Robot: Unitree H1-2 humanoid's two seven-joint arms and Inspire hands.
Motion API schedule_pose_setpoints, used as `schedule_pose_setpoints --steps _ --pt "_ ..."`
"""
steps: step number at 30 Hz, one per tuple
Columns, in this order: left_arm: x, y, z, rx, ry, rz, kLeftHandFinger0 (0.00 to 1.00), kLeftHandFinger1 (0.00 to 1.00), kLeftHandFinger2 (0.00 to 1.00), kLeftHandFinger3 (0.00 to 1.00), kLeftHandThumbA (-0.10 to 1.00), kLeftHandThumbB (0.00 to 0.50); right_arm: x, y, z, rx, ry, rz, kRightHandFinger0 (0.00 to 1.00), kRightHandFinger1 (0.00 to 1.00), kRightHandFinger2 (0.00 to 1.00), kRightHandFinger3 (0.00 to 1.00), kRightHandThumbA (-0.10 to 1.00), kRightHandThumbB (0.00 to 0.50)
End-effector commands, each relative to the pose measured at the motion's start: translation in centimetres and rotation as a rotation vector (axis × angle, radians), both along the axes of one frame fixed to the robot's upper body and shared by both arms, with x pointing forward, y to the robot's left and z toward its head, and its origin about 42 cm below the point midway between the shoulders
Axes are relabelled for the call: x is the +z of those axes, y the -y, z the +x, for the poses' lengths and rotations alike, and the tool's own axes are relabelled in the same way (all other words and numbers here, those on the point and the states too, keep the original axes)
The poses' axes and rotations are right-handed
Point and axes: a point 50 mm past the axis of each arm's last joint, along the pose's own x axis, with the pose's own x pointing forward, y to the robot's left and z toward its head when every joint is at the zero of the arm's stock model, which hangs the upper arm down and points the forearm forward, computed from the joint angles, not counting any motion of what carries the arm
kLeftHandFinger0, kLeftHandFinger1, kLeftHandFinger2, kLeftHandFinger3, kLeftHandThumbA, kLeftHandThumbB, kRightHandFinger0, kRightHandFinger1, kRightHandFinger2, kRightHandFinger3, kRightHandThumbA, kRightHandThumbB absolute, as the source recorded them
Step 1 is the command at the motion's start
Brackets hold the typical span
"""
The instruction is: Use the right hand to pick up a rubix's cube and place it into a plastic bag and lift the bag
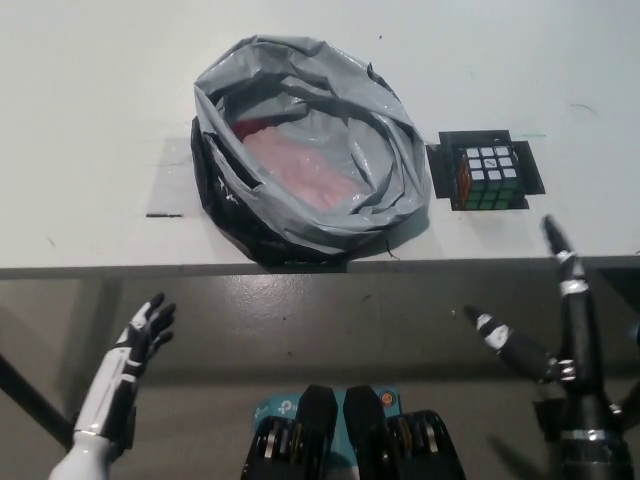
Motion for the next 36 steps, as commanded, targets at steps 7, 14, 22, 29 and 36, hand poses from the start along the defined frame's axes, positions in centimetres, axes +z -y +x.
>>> schedule_pose_setpoints --steps 7,14,22,29,36 --pt "1.4 0.6 0.5 -0.061 0.065 -0.011 1.0 1.0 1.0 1.0 1.0 0.245 7.2 0.5 5.8 -0.134 0.125 -0.046 1.0 1.0 1.0 1.0 0.81 0.208" --pt "1.0 0.4 0.3 -0.062 0.054 -0.014 1.0 1.0 1.0 1.0 1.0 0.221 9.8 -0.1 11.9 -0.167 0.059 0.008 1.0 1.0 1.0 1.0 0.89 0.319" --pt "0.8 0.3 -0.1 -0.052 0.055 -0.025 1.0 1.0 1.0 1.0 1.0 0.208 12.4 -2.5 16.8 -0.14 -0.01 0.019 1.0 1.0 1.0 1.0 0.91 0.385" --pt "0.8 0.1 -0.3 -0.038 0.044 -0.028 1.0 1.0 1.0 1.0 1.0 0.203 12.9 -4.4 19.7 -0.143 -0.103 0.029 1.0 1.0 1.0 1.0 0.91 0.448" --pt "0.6 0.0 -0.5 -0.033 0.05 -0.011 1.0 1.0 1.0 1.0 1.0 0.197 11.3 -4.8 20.7 -0.187 -0.143 -0.02 1.0 1.0 1.0 1.0 0.9 0.455"
